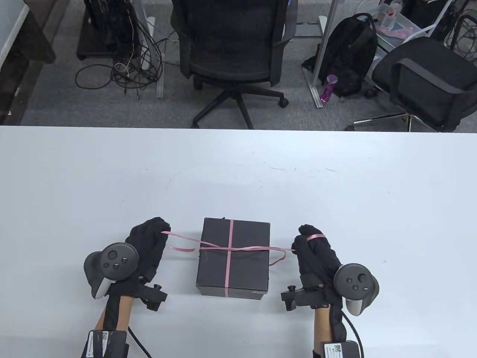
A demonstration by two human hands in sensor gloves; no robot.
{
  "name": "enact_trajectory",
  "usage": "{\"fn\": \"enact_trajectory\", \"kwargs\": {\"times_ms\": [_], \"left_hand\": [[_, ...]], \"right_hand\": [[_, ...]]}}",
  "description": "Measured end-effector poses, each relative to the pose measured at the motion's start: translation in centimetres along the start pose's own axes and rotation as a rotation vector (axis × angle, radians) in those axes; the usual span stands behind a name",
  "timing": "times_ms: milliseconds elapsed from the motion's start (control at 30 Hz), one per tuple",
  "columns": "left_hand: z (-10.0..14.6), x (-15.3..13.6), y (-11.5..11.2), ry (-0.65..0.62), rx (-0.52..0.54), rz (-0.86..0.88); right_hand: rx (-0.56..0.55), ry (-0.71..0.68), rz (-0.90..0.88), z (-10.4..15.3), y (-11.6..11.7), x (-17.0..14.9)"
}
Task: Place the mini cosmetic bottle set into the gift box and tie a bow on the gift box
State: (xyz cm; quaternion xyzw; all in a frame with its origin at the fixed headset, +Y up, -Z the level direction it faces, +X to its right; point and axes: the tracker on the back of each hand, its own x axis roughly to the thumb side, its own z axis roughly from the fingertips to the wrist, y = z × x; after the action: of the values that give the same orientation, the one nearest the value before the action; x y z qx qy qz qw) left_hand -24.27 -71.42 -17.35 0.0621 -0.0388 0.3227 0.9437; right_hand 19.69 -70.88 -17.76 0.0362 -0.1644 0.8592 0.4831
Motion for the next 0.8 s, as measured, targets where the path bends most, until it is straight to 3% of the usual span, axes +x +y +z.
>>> {"fn": "enact_trajectory", "kwargs": {"times_ms": [333, 800], "left_hand": [[0.3, -4.1, -2.5, 0.199, -0.136, -0.354], [0.1, -6.7, -4.3, 0.342, -0.313, -0.535]], "right_hand": [[0.108, 0.160, 0.286, 0.6, 0.6, -3.5], [0.278, 0.250, 0.518, 0.5, 0.9, -6.4]]}}
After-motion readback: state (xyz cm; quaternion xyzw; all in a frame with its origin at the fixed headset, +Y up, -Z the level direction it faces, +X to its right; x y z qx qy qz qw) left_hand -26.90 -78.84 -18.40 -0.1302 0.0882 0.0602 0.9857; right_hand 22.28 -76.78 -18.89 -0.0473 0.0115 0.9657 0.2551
